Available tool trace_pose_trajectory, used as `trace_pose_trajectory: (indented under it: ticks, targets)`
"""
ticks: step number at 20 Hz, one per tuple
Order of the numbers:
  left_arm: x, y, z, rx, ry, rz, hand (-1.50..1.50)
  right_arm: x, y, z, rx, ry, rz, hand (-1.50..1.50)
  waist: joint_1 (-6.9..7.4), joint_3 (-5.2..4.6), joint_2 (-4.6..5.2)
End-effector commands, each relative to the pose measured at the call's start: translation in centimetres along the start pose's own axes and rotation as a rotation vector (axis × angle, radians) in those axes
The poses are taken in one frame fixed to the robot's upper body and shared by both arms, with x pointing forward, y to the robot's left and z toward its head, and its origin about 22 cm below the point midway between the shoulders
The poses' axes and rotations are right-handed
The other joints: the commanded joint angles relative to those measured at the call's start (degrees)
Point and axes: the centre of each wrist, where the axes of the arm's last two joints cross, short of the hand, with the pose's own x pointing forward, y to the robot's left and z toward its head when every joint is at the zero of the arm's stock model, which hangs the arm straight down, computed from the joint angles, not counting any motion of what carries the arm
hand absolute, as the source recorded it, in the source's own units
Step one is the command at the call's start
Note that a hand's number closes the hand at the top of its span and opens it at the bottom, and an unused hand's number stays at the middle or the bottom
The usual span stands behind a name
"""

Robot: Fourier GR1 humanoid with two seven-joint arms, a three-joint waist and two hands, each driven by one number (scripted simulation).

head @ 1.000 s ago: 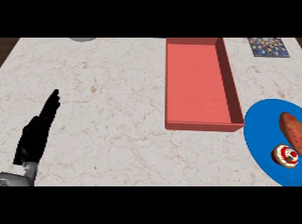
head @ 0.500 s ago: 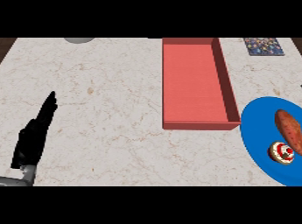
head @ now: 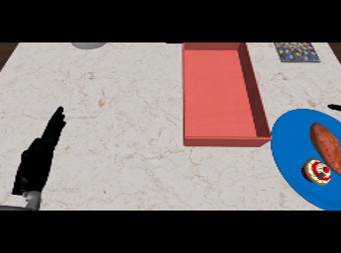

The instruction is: Pick the sweet potato from the plate and place it in the cardboard box

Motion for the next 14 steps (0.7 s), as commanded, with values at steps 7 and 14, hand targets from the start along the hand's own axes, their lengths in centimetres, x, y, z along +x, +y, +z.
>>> trace_pose_trajectory:
  ticks: [7, 14]
  targets:
    - [-1.6, 0.9, -0.7, 0.006, 0.012, -0.010, 0.00, 0.7, 1.6, -0.2, 0.003, 0.013, 0.020, -1.50, -0.32, -0.01, -0.02]
    - [0.4, -0.1, 0.3, 0.009, -0.004, -0.012, 0.00, -1.4, 2.4, -1.0, 0.005, 0.013, 0.011, -1.50, -0.07, 0.02, 0.00]
